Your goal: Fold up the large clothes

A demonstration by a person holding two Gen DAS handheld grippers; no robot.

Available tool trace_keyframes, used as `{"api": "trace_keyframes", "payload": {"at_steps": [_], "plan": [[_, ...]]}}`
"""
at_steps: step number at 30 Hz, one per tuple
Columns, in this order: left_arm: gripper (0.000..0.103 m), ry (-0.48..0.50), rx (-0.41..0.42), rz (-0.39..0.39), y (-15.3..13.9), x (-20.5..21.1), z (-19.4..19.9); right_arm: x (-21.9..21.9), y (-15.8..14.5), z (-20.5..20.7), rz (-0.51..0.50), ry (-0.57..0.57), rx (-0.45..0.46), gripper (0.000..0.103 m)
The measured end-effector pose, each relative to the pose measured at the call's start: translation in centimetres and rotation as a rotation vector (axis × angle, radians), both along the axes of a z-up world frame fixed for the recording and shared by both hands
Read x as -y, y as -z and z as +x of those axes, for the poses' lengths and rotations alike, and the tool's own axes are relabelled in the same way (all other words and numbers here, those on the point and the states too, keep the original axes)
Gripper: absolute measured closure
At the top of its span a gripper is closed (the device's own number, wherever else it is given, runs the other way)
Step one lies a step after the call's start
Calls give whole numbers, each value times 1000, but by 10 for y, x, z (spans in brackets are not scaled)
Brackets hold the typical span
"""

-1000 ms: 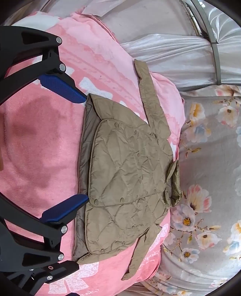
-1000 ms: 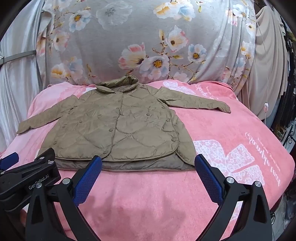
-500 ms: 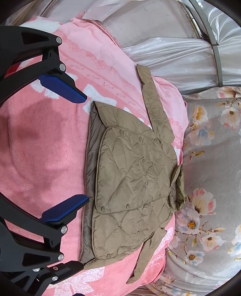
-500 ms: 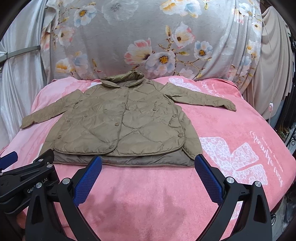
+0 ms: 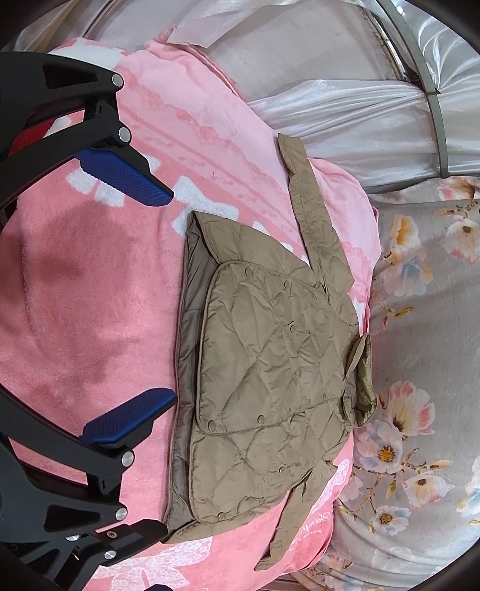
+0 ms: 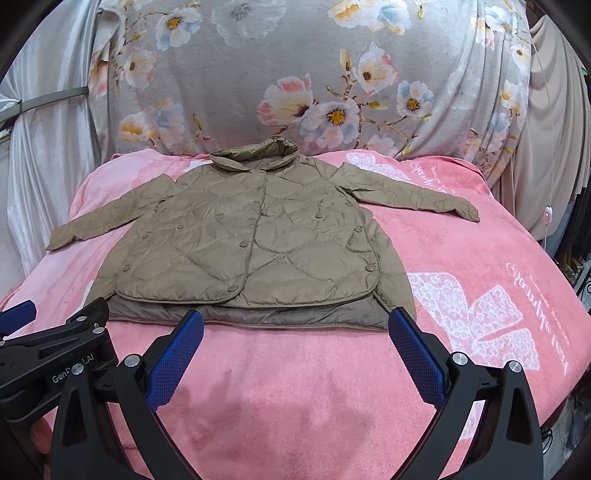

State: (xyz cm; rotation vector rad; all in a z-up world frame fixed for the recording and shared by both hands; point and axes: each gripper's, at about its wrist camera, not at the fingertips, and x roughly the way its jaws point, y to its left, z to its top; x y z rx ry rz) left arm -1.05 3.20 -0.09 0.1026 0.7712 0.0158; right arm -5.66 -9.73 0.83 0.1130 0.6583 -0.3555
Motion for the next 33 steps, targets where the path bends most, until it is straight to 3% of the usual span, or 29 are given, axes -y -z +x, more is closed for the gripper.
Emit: {"api": "trace_keyframes", "payload": {"at_steps": [33], "plan": [[7, -7, -39, -10, 9, -5, 3, -1, 5, 0, -2, 1, -8, 5]]}}
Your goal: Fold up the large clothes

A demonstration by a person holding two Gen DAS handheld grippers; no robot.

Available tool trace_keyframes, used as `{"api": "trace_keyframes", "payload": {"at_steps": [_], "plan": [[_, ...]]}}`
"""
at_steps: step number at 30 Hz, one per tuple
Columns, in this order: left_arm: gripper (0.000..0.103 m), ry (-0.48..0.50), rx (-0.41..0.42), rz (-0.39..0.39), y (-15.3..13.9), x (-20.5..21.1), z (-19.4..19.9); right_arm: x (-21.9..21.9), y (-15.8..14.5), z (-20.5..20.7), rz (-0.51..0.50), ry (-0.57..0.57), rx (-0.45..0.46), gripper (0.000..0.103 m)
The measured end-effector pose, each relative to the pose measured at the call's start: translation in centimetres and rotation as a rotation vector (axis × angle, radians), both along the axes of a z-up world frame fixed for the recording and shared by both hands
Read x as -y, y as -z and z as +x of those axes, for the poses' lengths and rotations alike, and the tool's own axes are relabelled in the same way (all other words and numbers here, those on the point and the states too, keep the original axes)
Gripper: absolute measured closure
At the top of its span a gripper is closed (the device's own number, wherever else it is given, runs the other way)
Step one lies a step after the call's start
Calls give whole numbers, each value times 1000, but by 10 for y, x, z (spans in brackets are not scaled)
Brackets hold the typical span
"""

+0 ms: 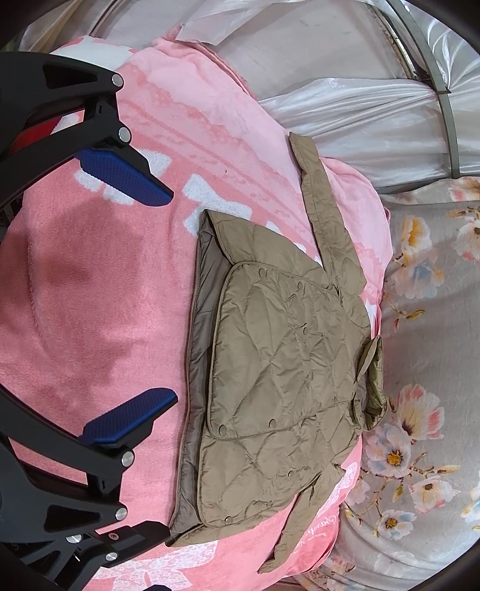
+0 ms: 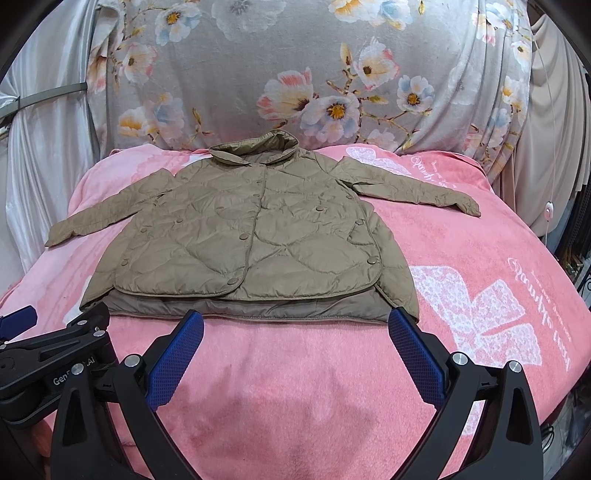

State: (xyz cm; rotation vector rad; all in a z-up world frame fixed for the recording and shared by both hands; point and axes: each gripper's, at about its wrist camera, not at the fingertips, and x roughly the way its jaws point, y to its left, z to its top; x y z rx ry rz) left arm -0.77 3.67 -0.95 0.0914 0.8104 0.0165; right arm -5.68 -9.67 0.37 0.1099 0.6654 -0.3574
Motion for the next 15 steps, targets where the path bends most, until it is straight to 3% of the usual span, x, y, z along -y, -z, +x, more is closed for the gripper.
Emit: {"api": "trace_keyframes", "payload": {"at_steps": [15], "plan": [[7, 0, 3, 1, 1, -3, 0, 0, 0, 0, 0, -1, -1, 5]]}}
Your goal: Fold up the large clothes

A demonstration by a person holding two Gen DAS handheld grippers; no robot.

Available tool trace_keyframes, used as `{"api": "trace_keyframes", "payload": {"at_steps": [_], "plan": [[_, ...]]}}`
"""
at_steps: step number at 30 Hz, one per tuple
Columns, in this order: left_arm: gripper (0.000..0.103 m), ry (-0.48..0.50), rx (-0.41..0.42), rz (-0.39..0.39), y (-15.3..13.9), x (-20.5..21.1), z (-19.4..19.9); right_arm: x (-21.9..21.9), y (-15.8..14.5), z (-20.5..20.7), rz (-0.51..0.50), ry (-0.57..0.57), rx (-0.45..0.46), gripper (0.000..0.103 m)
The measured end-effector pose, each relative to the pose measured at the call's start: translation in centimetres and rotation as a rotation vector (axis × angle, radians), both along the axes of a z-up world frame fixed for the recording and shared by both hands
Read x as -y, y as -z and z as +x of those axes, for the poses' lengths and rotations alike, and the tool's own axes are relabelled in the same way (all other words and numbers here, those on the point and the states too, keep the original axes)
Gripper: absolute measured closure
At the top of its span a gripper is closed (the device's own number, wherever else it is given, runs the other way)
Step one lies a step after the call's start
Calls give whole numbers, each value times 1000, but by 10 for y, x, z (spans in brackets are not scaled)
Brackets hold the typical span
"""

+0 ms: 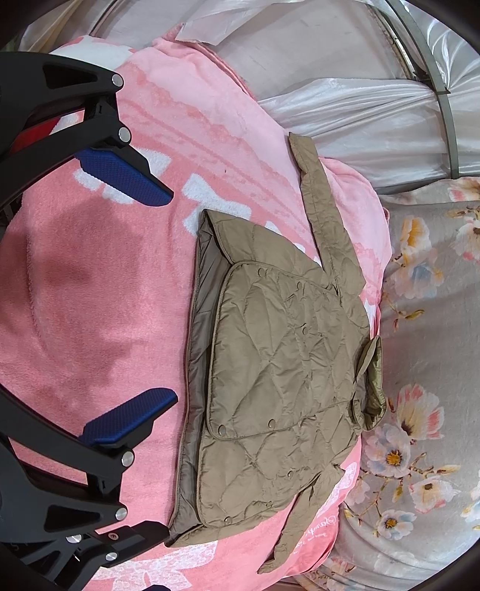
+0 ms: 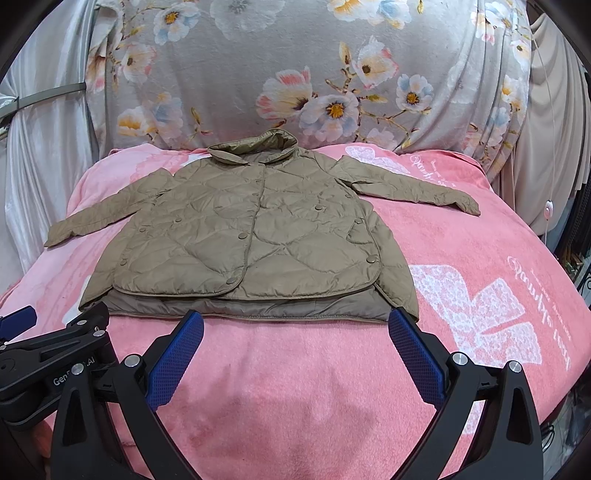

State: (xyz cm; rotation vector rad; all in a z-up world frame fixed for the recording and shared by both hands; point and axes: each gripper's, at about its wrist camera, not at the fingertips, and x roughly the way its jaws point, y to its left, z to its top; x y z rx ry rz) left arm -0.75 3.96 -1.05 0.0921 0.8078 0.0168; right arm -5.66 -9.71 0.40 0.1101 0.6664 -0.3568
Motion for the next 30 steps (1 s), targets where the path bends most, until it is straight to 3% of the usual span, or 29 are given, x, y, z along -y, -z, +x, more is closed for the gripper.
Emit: {"api": "trace_keyframes", "payload": {"at_steps": [12, 20, 23, 30], "plan": [[7, 3, -23, 12, 8, 7, 8, 2, 12, 1, 11, -1, -17, 5], [6, 14, -22, 45, 16, 20, 26, 22, 19, 22, 28, 17, -51, 5], [6, 13, 10, 84, 18, 26, 40, 42, 25, 34, 53, 45, -69, 5], [6, 26, 12, 32, 22, 36, 93, 122, 34, 76, 122, 132, -80, 5]]}}
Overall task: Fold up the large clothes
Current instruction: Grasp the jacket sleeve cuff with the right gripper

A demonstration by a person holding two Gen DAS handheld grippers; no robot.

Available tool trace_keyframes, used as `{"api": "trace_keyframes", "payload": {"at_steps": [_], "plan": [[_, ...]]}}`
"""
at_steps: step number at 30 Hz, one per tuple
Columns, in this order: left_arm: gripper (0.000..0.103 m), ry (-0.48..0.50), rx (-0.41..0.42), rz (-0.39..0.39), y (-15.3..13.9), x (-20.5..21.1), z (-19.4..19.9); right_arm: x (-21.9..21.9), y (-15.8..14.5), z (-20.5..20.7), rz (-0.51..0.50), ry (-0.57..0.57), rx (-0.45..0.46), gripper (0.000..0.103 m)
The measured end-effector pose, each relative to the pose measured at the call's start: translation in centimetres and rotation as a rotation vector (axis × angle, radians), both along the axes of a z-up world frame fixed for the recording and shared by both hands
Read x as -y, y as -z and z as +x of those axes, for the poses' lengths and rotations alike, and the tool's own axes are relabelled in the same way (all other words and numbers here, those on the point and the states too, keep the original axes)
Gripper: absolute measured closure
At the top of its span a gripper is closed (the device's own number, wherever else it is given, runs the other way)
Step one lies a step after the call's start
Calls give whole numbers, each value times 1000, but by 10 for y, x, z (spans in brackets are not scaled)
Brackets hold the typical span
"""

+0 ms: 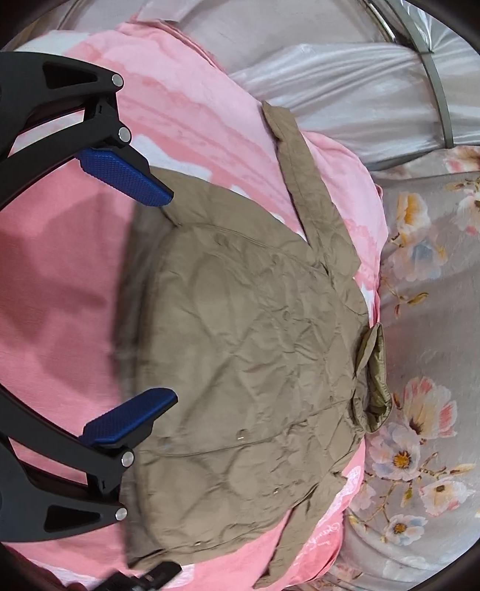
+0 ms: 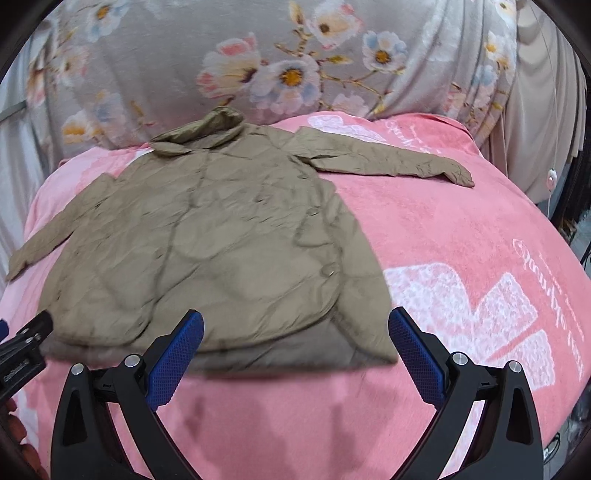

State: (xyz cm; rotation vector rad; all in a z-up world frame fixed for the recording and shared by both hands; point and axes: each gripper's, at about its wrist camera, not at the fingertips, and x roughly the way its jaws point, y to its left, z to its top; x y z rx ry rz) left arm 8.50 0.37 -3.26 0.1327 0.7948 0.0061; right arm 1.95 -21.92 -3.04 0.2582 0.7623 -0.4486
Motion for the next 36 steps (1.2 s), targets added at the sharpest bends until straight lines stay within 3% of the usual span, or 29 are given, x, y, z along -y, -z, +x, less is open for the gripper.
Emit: {"api": "trace_keyframes", "payload": {"at_steps": [5, 14, 19, 23, 24, 27, 32, 36], "plan": [[6, 5, -21, -7, 2, 9, 40, 105, 9, 35, 147, 87, 70, 5], [6, -7, -14, 73, 8, 25, 109, 301, 34, 91, 275, 340, 166, 5], [6, -19, -9, 106, 18, 29, 139, 359, 43, 121, 233, 383, 153, 5], [6, -42, -32, 118, 32, 29, 157, 392, 57, 135, 272, 418, 146, 6], [6, -50, -39, 119, 36, 28, 160, 397, 61, 135, 288, 433, 147, 9], [6, -84, -51, 113, 44, 22, 166, 415, 71, 138, 356, 481, 162, 36], [6, -121, -69, 100, 51, 9, 172, 416, 55, 149, 299, 499, 202, 91], [6, -142, -61, 95, 48, 0, 172, 374, 6, 175, 123, 385, 259, 96]]}}
